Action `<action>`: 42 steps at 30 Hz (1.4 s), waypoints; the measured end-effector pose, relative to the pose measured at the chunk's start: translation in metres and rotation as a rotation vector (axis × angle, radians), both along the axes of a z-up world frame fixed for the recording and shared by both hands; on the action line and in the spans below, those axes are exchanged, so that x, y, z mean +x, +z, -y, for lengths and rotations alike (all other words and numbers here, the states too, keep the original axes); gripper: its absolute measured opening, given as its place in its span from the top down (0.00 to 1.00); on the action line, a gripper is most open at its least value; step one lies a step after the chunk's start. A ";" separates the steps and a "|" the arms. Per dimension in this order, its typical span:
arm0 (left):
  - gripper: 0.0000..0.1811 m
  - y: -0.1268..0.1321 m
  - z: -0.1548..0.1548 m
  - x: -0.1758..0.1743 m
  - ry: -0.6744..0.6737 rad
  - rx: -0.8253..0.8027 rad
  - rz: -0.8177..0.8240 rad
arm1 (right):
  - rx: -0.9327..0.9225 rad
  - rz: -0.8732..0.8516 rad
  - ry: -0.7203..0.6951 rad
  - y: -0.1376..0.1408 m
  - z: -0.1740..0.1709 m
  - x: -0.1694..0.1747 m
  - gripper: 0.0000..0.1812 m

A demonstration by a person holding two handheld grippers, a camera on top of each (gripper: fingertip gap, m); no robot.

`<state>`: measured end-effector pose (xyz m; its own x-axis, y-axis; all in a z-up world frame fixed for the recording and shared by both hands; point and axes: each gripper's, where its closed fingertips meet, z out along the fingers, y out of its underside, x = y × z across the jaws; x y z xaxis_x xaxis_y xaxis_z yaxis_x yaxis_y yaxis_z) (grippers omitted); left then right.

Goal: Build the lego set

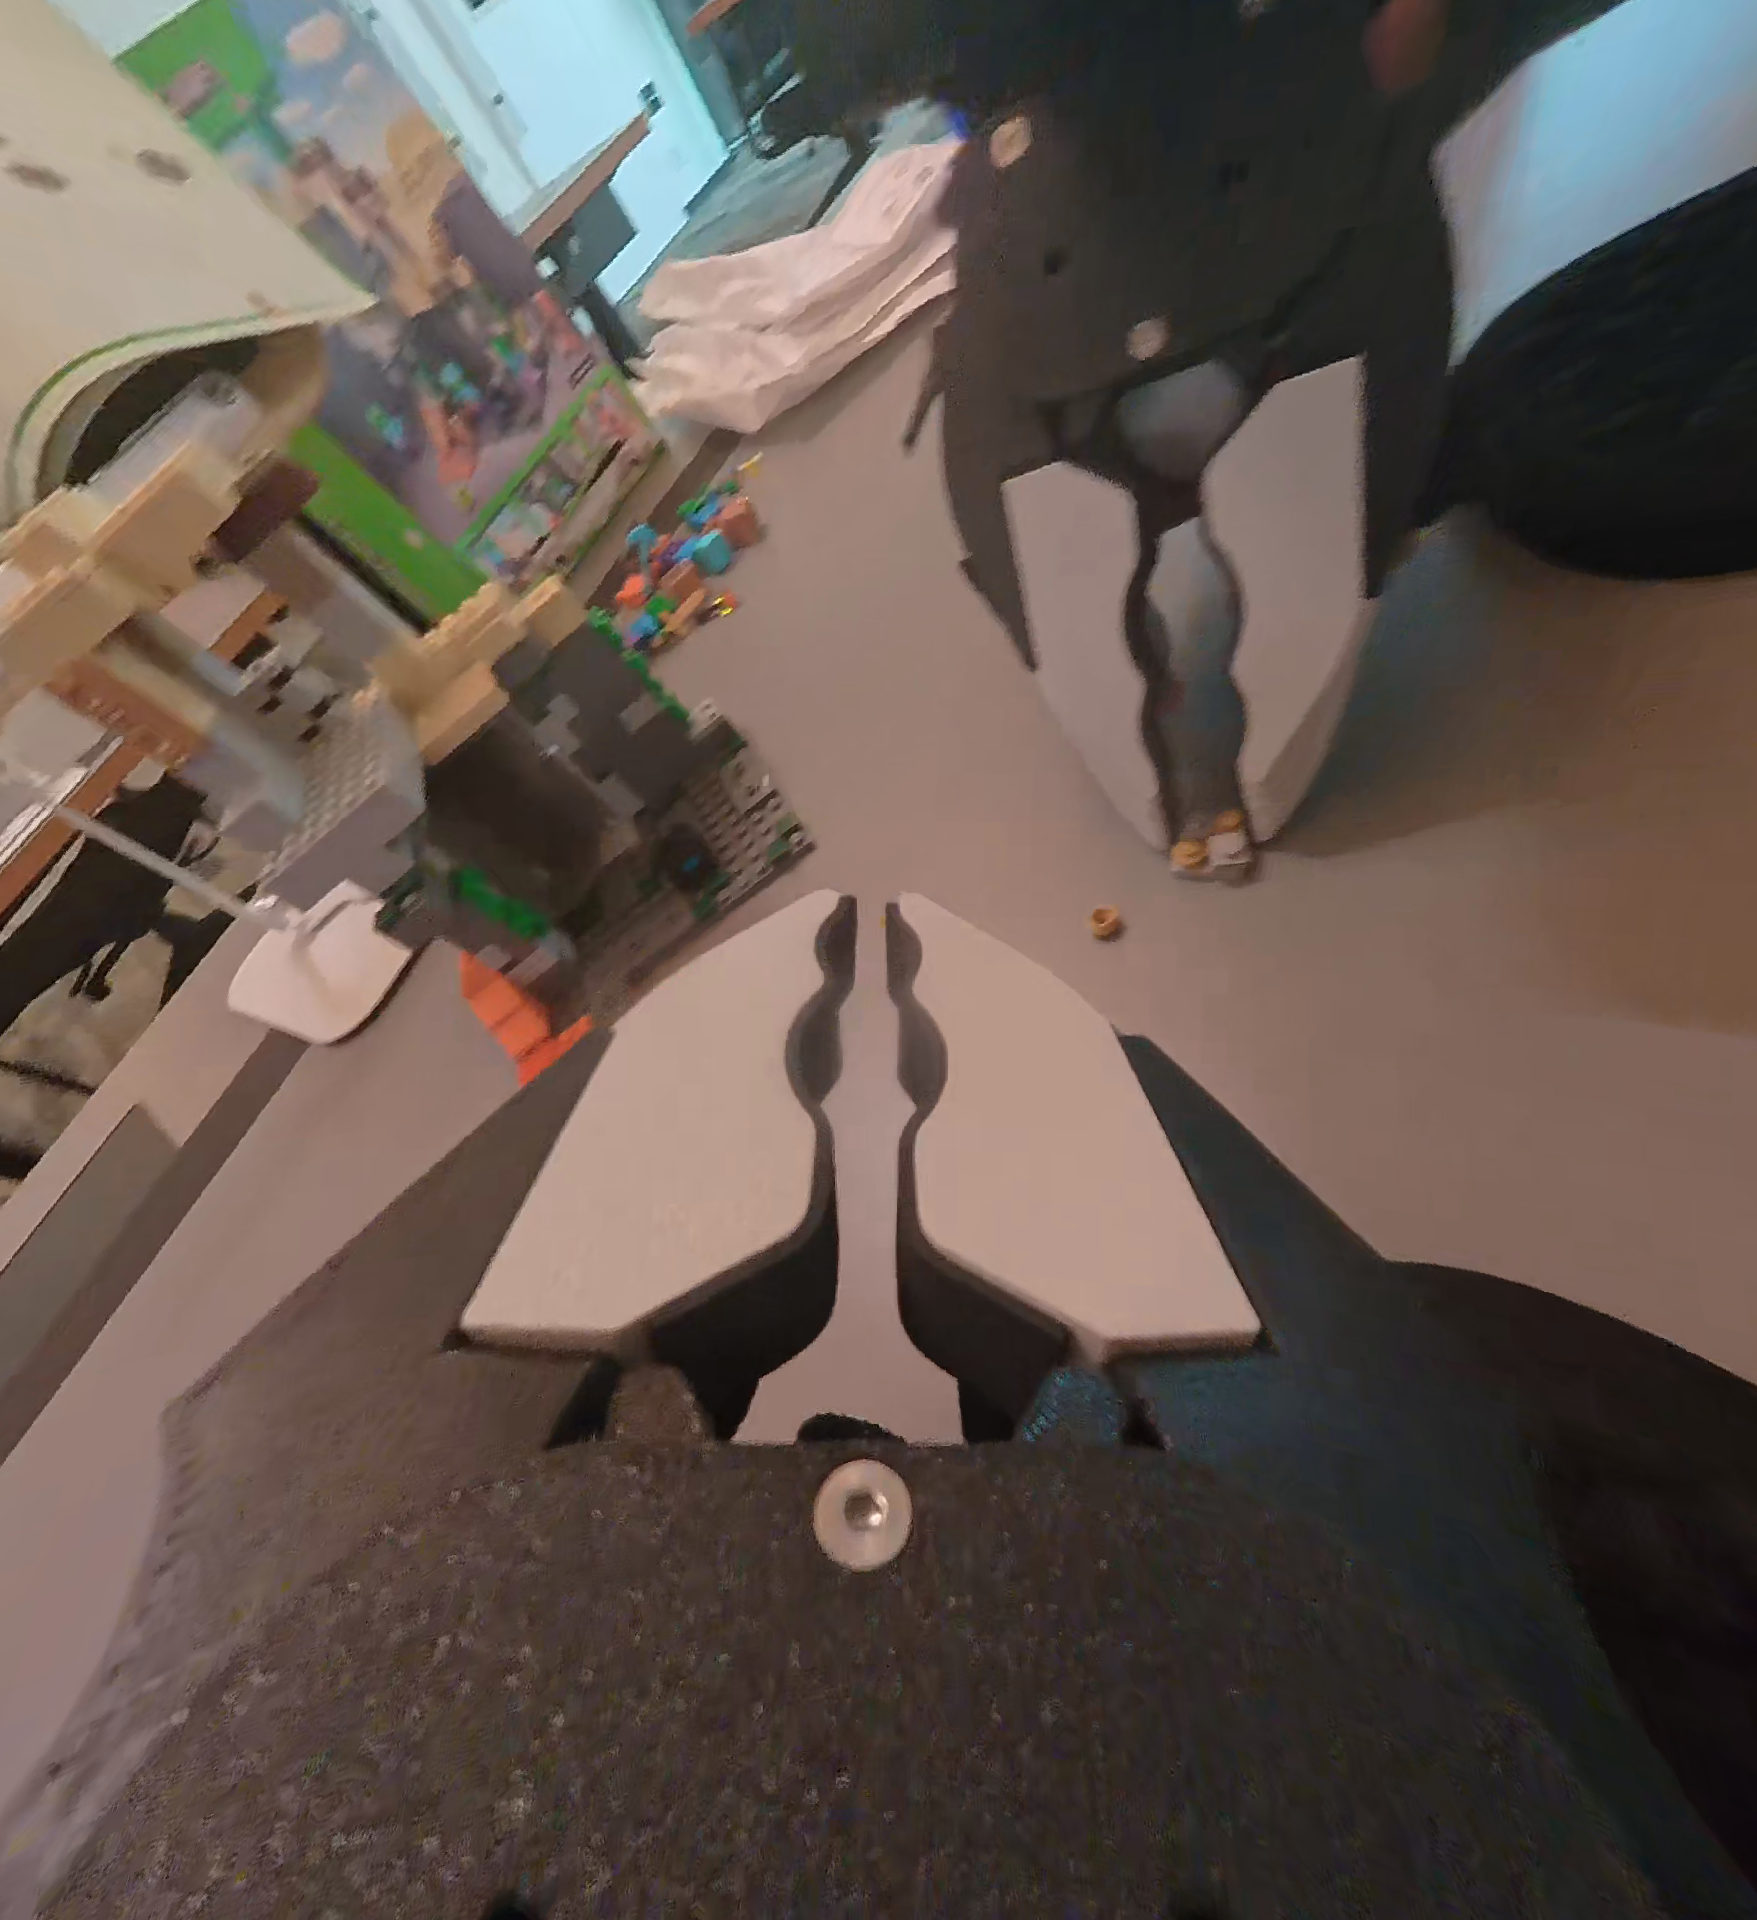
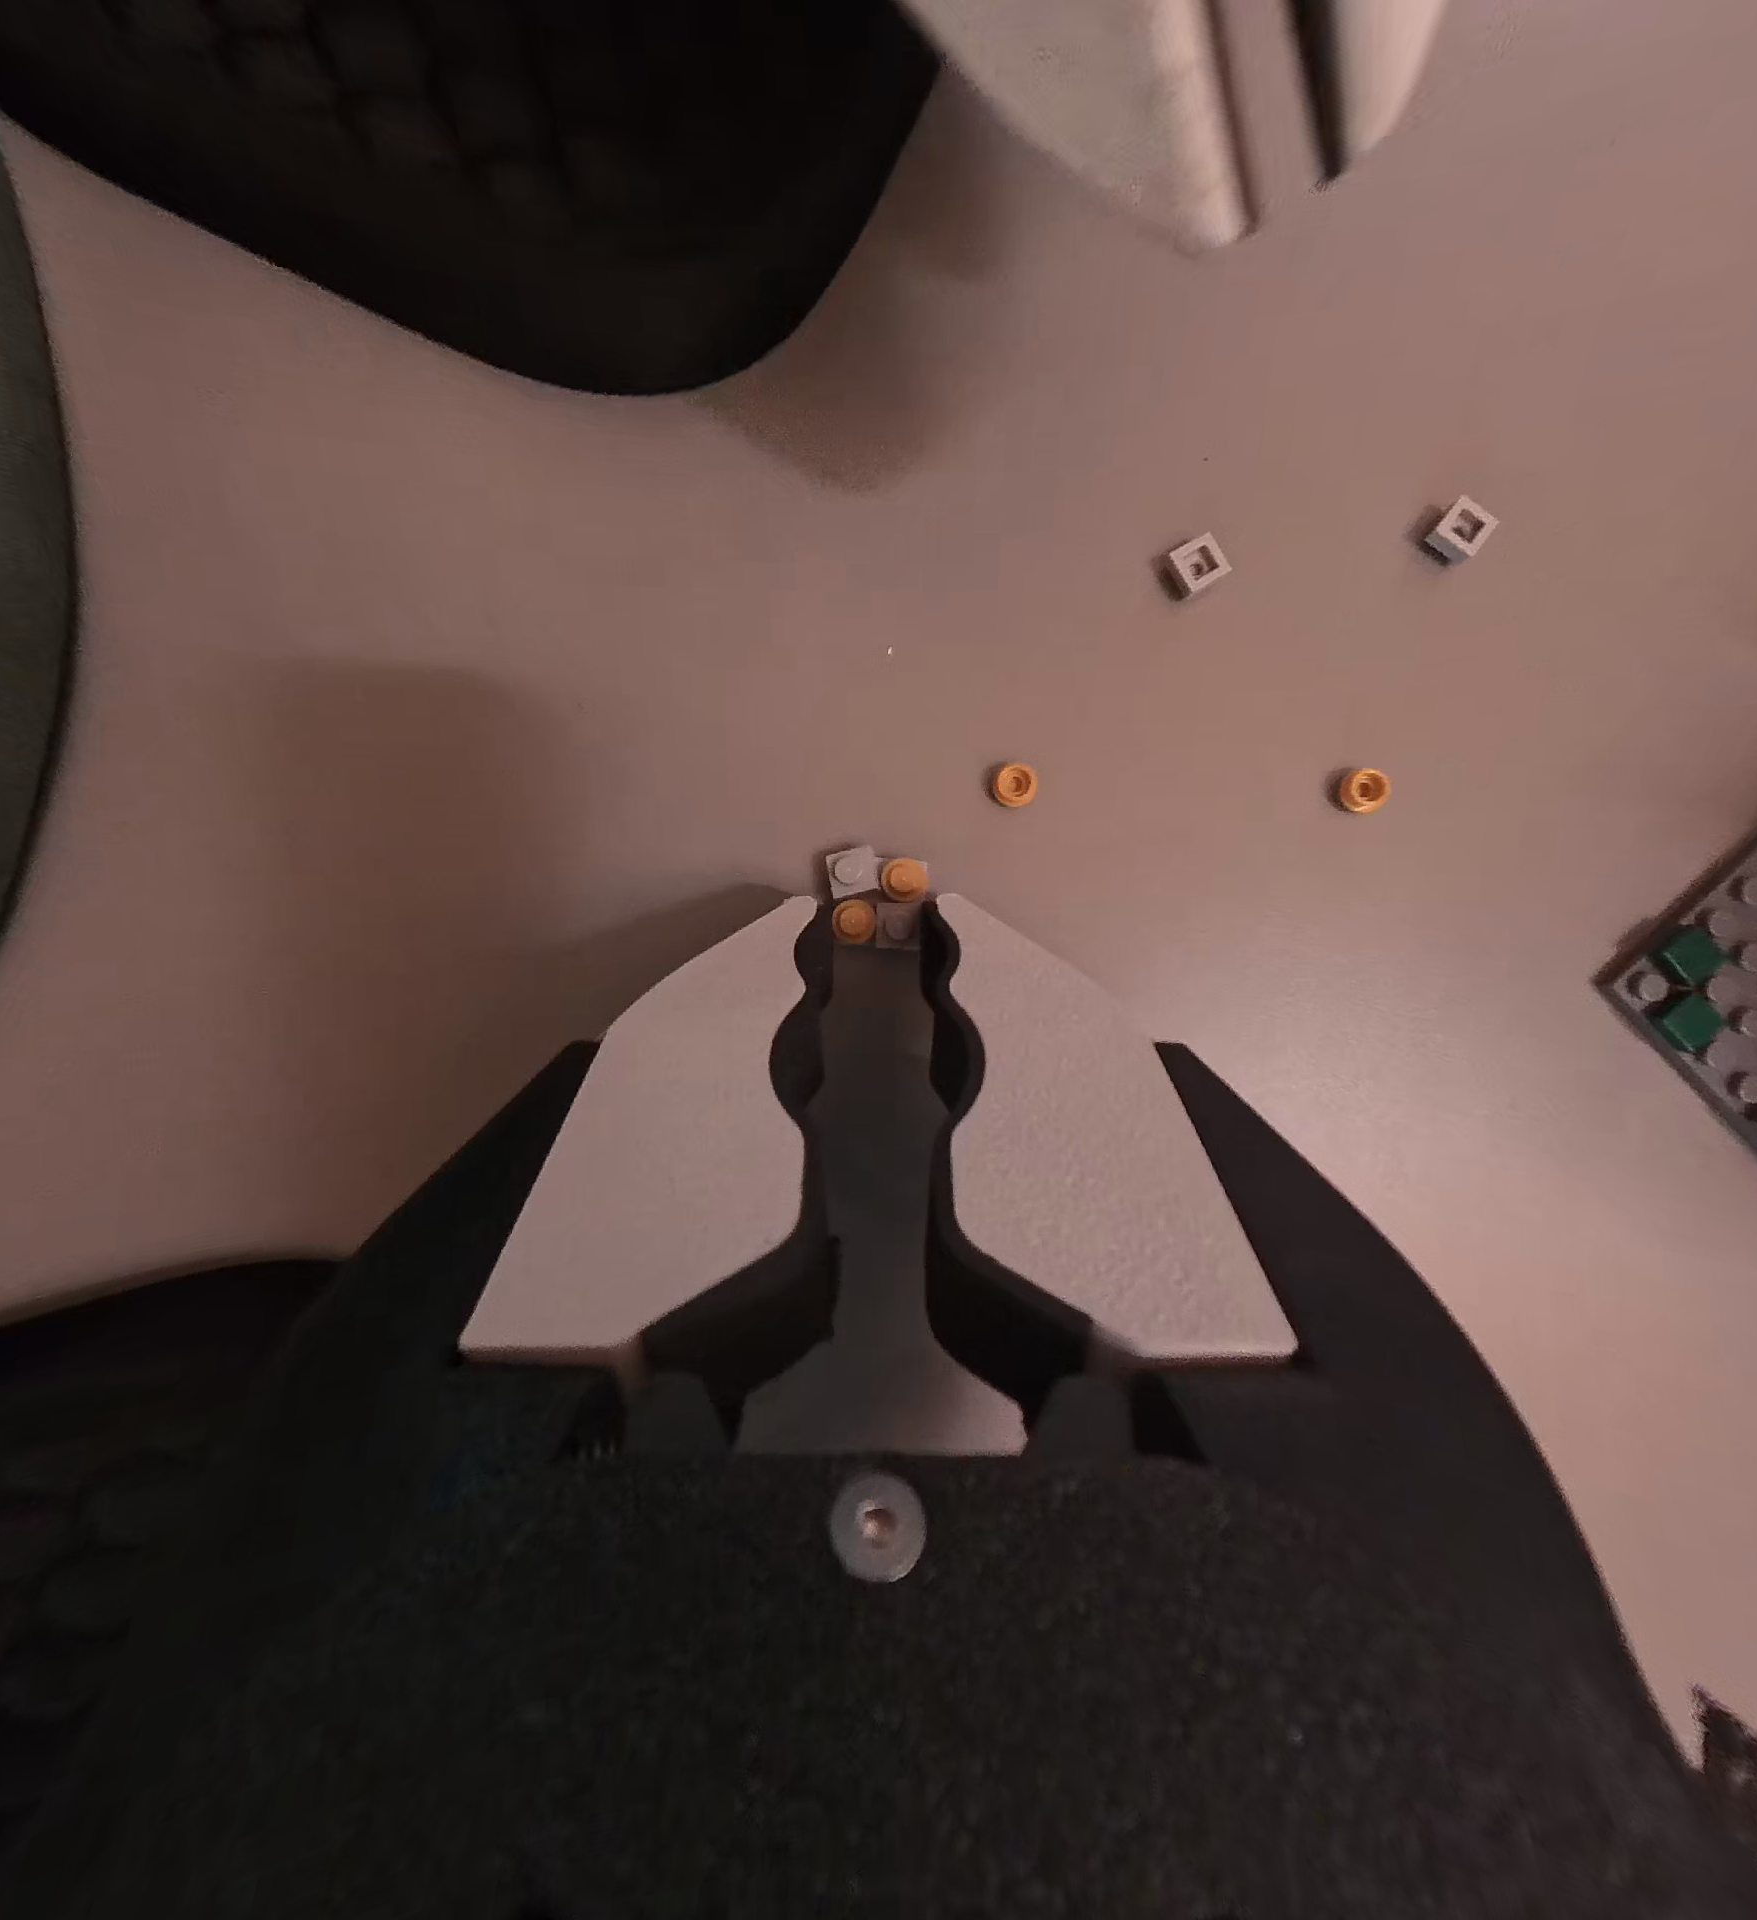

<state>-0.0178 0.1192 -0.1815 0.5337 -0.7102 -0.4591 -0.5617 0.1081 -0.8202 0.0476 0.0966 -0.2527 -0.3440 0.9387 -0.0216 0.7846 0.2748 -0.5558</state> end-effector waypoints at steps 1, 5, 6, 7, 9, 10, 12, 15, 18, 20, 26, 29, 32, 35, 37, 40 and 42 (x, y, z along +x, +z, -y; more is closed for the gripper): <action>0.97 -0.001 0.004 0.006 -0.031 -0.001 -0.005 | -0.016 -0.006 -0.001 0.000 0.000 0.000 0.91; 0.95 -0.002 0.024 0.026 -0.157 0.020 -0.039 | -0.142 -0.048 -0.030 0.009 0.002 -0.001 0.91; 0.95 -0.001 0.029 0.031 -0.185 0.040 -0.048 | -0.180 -0.065 -0.034 0.014 0.003 -0.002 0.91; 0.94 0.000 0.034 0.036 -0.212 0.059 -0.057 | -0.215 -0.081 -0.035 0.019 0.005 -0.002 0.91; 0.92 0.005 0.042 0.044 -0.256 0.097 -0.064 | -0.271 -0.111 -0.028 0.033 0.009 -0.004 0.91; 0.92 0.008 0.046 0.049 -0.279 0.111 -0.064 | -0.298 -0.126 -0.021 0.040 0.012 -0.005 0.91; 0.90 0.015 0.053 0.056 -0.321 0.146 -0.061 | -0.360 -0.152 -0.006 0.056 0.017 -0.007 0.91; 0.89 0.027 0.057 0.063 -0.352 0.216 -0.061 | -0.431 -0.168 0.020 0.074 0.024 -0.008 0.91; 0.89 0.033 0.059 0.066 -0.375 0.262 -0.074 | -0.495 -0.172 0.049 0.085 0.032 -0.009 0.91; 0.90 0.033 0.060 0.068 -0.390 0.283 -0.093 | -0.541 -0.177 0.069 0.092 0.037 -0.009 0.91; 0.94 0.039 0.070 0.069 -0.428 0.319 -0.094 | -0.660 -0.190 0.120 0.105 0.051 -0.006 0.91; 0.94 0.045 0.077 0.071 -0.451 0.339 -0.079 | -0.719 -0.198 0.157 0.112 0.058 -0.005 0.91; 0.95 0.053 0.085 0.074 -0.473 0.345 -0.042 | -0.783 -0.208 0.195 0.119 0.066 -0.004 0.91; 0.95 0.058 0.092 0.074 -0.491 0.343 -0.022 | -0.829 -0.205 0.215 0.124 0.073 -0.004 0.92; 0.95 0.060 0.097 0.075 -0.506 0.340 -0.015 | -0.847 -0.189 0.232 0.127 0.078 -0.003 0.92; 0.96 0.062 0.106 0.078 -0.533 0.312 -0.007 | -0.869 -0.151 0.263 0.129 0.086 -0.001 0.92; 0.96 0.064 0.108 0.079 -0.527 0.303 0.007 | -0.896 -0.143 0.260 0.131 0.087 0.000 0.92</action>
<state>0.0607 0.0114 -0.1173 0.1493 -0.7180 -0.6799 -0.3637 0.5995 -0.7130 0.0474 0.0091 -0.1214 -0.5957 0.4862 -0.6393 0.6669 -0.1442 -0.7311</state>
